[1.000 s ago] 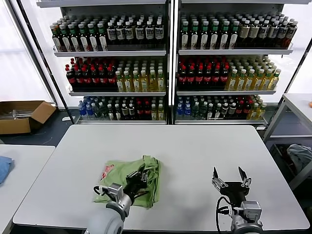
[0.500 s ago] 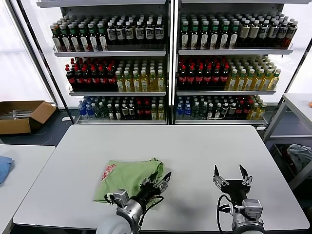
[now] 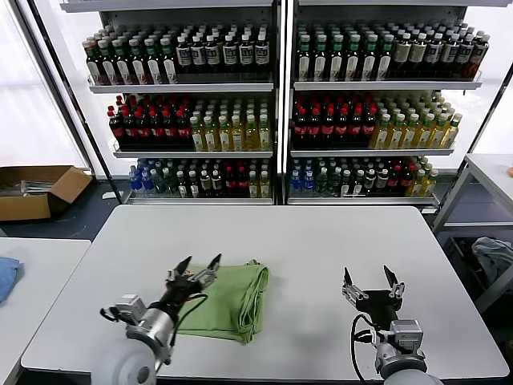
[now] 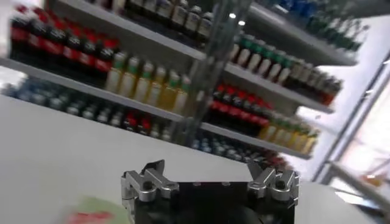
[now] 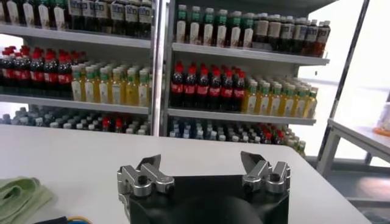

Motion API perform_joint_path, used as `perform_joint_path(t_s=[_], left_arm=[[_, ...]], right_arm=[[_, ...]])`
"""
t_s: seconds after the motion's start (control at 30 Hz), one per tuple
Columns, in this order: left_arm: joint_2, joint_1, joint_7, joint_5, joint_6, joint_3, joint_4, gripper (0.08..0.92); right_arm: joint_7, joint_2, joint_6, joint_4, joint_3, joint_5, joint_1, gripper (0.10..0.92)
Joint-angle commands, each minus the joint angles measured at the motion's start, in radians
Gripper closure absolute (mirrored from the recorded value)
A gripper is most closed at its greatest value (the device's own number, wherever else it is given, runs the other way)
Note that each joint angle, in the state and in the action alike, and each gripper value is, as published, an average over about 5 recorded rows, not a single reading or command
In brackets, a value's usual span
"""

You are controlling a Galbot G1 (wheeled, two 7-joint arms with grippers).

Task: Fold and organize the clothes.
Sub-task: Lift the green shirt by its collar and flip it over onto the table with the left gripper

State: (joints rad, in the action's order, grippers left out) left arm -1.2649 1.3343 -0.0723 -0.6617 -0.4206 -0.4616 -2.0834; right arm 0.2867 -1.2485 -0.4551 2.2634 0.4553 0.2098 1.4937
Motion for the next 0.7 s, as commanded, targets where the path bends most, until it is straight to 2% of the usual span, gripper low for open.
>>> perform_joint_path(t_s=[0.03, 0.7], left_arm=[[0.096, 0.038, 0.016, 0.093, 0.016, -0.161, 0.115, 0.177], [0.074, 0.033, 0.081, 0.106, -0.001, -0.082, 0.203, 0.177]], right_arm=[[-0.001, 0.013, -0.001, -0.014, -0.008, 0.009, -0.027, 0.203], [-0.002, -0.017, -0.005, 0.014, -0.005, -0.009, 0.007, 0.203]])
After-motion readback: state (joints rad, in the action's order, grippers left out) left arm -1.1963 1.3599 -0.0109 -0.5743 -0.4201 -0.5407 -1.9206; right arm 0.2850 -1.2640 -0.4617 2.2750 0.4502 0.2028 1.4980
